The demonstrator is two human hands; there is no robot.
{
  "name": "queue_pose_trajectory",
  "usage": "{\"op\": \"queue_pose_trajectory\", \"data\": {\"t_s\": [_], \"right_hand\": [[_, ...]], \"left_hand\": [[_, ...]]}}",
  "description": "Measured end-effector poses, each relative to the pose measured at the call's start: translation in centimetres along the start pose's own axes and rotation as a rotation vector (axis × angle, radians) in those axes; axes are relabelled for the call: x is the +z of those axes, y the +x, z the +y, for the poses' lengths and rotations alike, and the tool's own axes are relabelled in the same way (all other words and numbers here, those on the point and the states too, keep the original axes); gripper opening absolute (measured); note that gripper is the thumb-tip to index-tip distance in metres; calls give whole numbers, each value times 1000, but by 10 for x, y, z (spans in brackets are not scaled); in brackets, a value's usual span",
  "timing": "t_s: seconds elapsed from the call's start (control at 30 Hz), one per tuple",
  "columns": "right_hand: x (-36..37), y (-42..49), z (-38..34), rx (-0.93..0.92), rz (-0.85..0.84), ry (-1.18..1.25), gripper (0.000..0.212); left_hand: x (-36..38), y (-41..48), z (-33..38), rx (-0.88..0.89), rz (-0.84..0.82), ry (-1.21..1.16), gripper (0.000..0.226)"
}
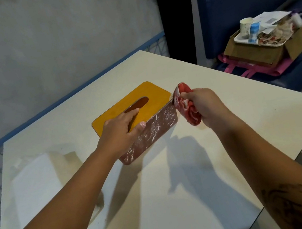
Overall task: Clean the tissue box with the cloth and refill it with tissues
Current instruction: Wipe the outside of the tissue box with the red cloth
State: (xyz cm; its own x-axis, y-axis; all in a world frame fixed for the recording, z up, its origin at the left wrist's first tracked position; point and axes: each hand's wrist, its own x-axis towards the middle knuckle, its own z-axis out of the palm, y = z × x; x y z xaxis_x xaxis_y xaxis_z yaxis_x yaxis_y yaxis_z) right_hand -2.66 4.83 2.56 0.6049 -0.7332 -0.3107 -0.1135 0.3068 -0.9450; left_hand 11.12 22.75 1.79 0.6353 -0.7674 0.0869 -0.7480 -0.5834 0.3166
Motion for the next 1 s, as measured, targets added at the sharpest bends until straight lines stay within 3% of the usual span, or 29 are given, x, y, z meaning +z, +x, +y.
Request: {"op": "queue_pose_trajectory", "data": {"t_s": [0.2, 0.37, 0.53, 0.67, 0.9, 1.0], "right_hand": [[15, -11, 43, 115, -18, 70, 18], [18, -7, 35, 246, 42, 197, 25], [34, -10, 42, -164, 146, -170, 11], [46, -16, 62, -349, 250, -220, 9], [54, 2, 70, -16, 241, -130, 18], [48, 6, 59, 24, 213, -64, 19]], "left_hand": [[1, 0, 0, 4, 10, 11, 53], [2, 0, 0, 8, 13, 11, 54], [3, 2, -5, 16, 2, 23, 59], [3, 2, -4, 14, 20, 24, 55], [1, 2, -4, 23, 18, 2, 65], [1, 1, -1, 11, 23, 0, 61]]}}
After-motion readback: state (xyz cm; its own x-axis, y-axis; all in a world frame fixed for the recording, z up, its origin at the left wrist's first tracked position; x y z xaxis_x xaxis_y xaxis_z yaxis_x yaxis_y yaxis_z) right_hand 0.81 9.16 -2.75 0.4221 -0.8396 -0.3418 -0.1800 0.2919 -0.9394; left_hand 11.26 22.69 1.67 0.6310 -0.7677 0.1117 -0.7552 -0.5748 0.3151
